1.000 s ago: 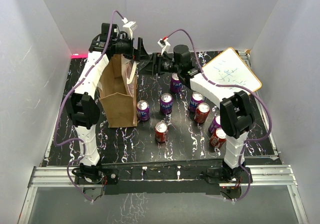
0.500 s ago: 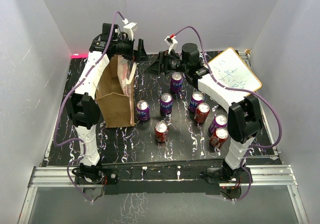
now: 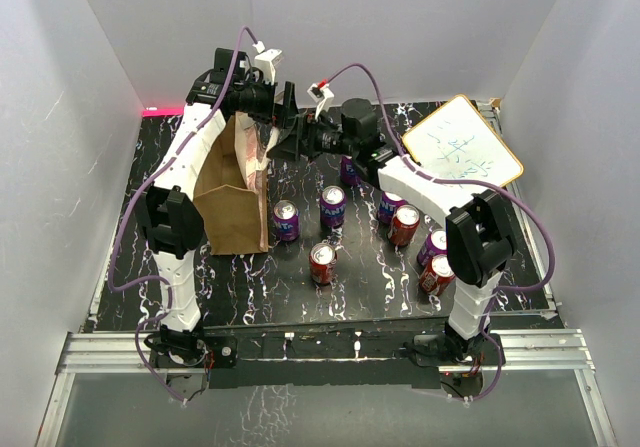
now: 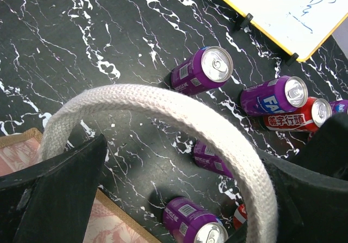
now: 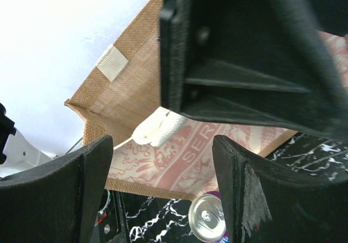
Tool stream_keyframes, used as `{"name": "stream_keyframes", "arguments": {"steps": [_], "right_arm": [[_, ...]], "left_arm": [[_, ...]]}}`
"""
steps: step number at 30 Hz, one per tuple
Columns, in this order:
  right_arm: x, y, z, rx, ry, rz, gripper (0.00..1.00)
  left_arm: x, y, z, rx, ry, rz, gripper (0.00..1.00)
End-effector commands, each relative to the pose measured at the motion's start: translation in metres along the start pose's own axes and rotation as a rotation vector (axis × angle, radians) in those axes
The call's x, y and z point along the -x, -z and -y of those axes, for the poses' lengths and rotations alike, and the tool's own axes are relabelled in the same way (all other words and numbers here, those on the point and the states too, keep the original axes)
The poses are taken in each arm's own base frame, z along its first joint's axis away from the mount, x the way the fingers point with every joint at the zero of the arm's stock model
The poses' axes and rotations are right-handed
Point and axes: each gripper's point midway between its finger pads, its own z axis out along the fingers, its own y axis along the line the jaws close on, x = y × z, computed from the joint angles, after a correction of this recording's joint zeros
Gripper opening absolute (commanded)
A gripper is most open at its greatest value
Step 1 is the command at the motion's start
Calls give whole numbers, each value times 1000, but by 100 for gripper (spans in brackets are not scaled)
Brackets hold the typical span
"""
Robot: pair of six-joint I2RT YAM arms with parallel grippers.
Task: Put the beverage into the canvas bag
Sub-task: Adjust the canvas bag at the center of the board.
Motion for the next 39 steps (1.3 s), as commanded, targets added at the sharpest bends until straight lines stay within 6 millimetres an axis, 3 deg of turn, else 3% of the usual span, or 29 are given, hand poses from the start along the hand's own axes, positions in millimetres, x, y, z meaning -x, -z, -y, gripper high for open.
{"name": "stream_keyframes", "arguments": {"steps": [1,14,20,28,34,39], "right_arm": [[22,-13,-10,-13,60,128,76],[25,-21,38,-243,-39,216,62],[23,-17,39,-261,-50,211,56],[22,-12,43,-298,-50,213,51],[18,-5,44,-311,-44,191,51],[1,14,50,-346,-44,140,68]], "left_arm": [[11,21,18,-17,30,28,97],[13,31,35,-79,34,33,97],[18,44,48,-133,-2,49,97],[29,64,52,-135,-38,83,97],[36,83,47,-101,-55,116,97],[47,110,32,-6,-66,171,97]]}}
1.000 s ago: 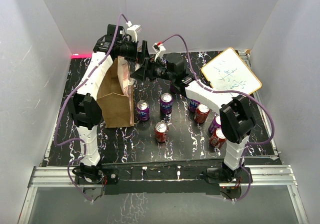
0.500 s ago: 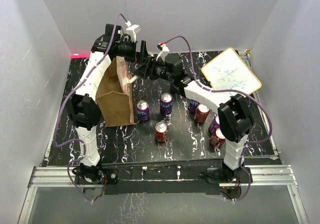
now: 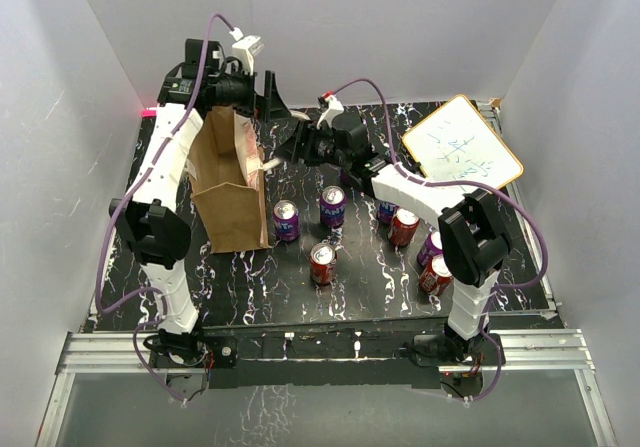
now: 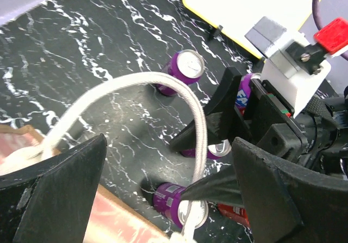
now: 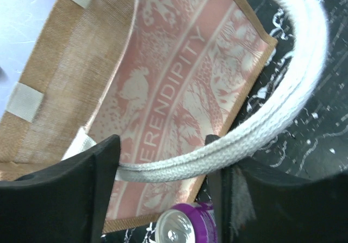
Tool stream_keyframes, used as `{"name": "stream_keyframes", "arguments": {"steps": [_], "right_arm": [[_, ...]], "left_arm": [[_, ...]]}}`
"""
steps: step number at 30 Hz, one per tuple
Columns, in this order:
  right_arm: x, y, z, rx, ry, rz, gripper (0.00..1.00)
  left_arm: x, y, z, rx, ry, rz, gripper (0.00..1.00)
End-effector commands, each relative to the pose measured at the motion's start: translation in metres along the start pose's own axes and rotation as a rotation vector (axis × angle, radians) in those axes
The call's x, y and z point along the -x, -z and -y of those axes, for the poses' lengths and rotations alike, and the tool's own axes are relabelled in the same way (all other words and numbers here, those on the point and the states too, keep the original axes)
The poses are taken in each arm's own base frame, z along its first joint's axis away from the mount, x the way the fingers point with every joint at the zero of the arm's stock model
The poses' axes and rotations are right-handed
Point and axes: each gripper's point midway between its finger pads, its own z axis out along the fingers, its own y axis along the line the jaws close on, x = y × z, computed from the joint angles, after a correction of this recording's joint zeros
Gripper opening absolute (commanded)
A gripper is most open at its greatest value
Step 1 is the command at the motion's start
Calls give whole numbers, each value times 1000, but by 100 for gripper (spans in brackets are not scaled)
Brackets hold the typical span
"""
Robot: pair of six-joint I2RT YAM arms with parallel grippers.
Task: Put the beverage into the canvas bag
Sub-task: Adjust the canvas bag at the center of the board.
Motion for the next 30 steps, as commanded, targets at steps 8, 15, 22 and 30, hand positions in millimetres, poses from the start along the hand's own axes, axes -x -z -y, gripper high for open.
{"name": "stream_keyframes", "arguments": {"steps": [8,15,22,30], "right_arm": [[25,56,-19,82,152,23,82],[37,61,-48,218,247,32,86],[48,59,-33,139,213,41,96],[35,74,-8,116,143,-37,98]], "left_arm": [[3,76,-14,253,-96,58,97],[-22,80,-24,306,-46,-10,95],[-15,84,-18,301,-63,24,96],[-11,80,-13,260,-57,46,96]]}}
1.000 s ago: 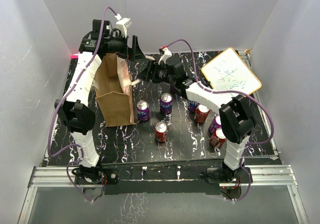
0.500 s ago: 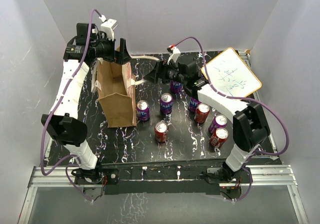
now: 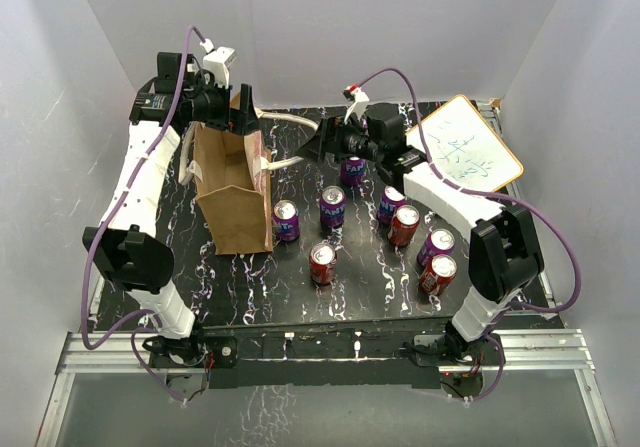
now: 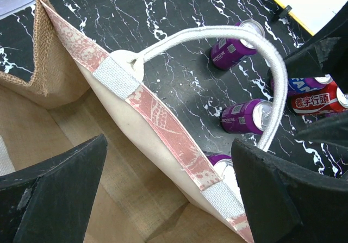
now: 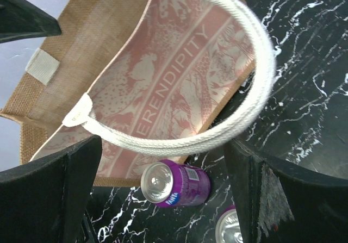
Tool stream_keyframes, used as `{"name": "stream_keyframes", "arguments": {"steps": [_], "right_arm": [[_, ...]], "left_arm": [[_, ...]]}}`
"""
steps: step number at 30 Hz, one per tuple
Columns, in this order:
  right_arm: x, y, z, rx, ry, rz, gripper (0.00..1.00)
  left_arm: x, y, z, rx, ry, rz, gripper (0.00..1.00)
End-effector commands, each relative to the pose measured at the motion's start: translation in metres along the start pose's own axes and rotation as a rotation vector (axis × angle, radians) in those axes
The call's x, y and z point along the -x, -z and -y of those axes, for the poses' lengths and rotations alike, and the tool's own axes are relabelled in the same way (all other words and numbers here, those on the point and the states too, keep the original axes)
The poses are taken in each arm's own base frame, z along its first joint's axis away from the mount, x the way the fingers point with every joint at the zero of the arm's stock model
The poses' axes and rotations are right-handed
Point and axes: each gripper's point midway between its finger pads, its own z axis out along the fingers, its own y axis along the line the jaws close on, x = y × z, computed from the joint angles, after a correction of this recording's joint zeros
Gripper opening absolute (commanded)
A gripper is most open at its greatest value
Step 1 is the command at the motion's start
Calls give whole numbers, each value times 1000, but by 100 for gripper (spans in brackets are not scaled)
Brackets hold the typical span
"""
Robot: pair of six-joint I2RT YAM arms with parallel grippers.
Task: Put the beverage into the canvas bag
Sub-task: Adjust the canvas bag at the center of the board.
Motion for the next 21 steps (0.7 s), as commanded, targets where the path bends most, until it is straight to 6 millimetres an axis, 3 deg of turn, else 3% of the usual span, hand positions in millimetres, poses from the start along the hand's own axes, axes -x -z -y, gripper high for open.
{"name": "stream_keyframes", "arguments": {"steps": [1,7,11,15,21], "right_arm": [[11,13,-14,67,29,7,98],[11,26,-20,83,91,3,98],[27,42,-8,32,143,39,98],[53,60,26,-118,224,63,98],[59,76,85,-367,372,-20,99]], "left_arm": [[16,16,12,-25,-12,73,95],[7,5,7,-9,76,53,94],[-1,0,0,28,108,36,91],[-4,-2,2,17,113,34,88],[-15,-12,12,-34,149,6,84]]}}
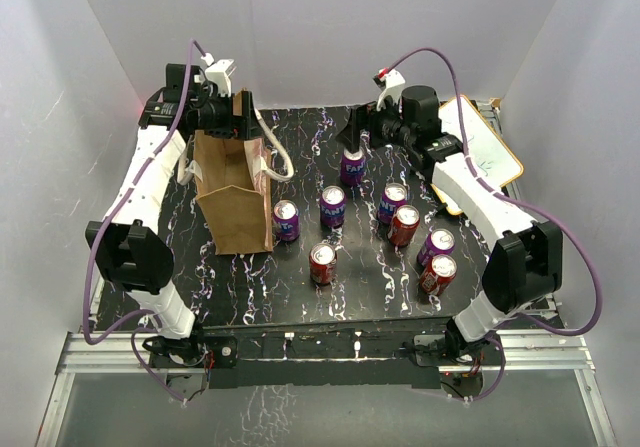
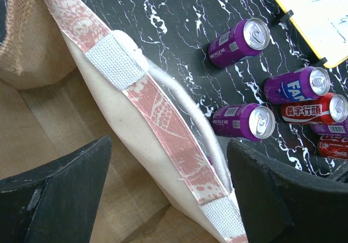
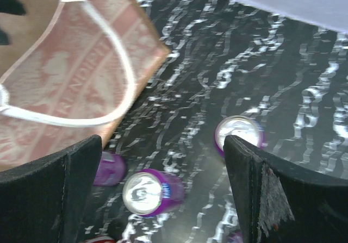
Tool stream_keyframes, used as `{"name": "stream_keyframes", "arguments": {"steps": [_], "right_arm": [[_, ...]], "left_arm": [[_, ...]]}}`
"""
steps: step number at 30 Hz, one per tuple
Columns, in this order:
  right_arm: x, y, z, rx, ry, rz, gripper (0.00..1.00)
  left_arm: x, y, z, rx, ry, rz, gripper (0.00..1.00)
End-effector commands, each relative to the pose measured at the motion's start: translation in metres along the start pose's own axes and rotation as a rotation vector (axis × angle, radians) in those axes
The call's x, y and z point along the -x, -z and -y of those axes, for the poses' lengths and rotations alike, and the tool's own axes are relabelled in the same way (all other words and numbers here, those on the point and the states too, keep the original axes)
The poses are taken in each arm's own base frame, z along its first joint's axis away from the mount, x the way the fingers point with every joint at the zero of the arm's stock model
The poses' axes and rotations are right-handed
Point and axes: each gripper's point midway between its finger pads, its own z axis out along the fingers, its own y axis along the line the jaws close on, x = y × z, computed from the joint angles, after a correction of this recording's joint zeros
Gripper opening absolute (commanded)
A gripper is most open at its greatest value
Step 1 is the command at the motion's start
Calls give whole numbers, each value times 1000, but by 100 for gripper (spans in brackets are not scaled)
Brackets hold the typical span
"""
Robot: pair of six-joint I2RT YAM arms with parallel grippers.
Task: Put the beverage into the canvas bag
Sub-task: Adjust the canvas bag at the center of the board.
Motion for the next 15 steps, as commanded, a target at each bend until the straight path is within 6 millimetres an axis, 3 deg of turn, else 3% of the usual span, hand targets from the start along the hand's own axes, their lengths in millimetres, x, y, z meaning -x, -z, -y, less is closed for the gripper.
{"name": "stream_keyframes", "arguments": {"steps": [1,6,14,15], "right_arm": [[11,8,39,-174,197,-21,99],[-6,1,61,-230,264,-70,99],[-32,-21,90,-275,293,-154,99],[-43,-28,96,-278,288,-185,99]], "left_arm": [[6,9,19,-53,15,30,84],[0,-1,25,-31,3,11,83],[-24,-12,22,13,-30,-58,64],[-26,-12,22,18,-34,-64,62]]}}
